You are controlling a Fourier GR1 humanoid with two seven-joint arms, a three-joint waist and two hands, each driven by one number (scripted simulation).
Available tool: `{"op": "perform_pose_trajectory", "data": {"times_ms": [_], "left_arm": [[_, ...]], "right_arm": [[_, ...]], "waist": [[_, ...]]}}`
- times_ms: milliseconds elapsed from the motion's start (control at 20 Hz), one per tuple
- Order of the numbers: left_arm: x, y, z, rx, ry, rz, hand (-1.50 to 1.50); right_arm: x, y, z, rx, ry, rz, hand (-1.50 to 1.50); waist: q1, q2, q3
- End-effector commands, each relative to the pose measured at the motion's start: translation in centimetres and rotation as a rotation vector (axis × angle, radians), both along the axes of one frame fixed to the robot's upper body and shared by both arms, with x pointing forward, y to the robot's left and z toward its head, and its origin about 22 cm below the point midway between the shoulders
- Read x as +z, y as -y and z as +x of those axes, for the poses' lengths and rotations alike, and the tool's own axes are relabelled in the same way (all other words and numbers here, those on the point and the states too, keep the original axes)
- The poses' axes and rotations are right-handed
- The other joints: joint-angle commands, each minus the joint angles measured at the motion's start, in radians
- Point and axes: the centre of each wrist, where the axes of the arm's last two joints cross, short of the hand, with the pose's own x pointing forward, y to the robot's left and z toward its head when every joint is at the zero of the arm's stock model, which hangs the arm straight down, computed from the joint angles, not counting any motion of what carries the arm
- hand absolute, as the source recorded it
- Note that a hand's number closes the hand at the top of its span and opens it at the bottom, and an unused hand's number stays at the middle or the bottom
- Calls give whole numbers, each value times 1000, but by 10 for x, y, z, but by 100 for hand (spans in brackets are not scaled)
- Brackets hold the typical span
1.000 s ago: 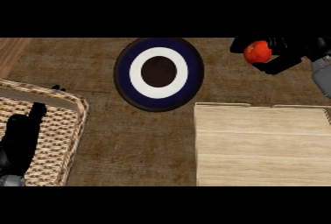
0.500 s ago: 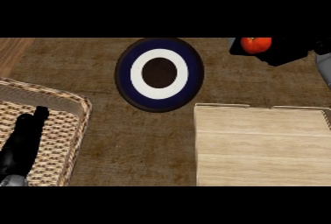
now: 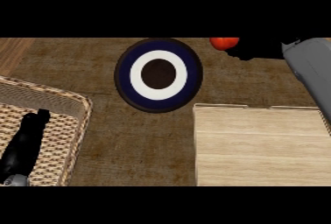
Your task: Pick the tomato from the tray and place it in the plate
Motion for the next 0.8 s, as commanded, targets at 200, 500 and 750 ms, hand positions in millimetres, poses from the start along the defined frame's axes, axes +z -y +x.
{"op": "perform_pose_trajectory", "data": {"times_ms": [200,500,750], "left_arm": [[-10,-9,-6,-133,231,26,0],[-4,-5,1,-152,245,28,0],[-8,-1,0,-134,242,11,0]], "right_arm": [[-13,-80,6,82,-117,-75,150],[-32,-136,2,111,-163,-165,150],[-47,-165,-4,156,-229,-210,150]], "waist": [[-2,-6,0],[11,2,-1],[1,3,0]]}}
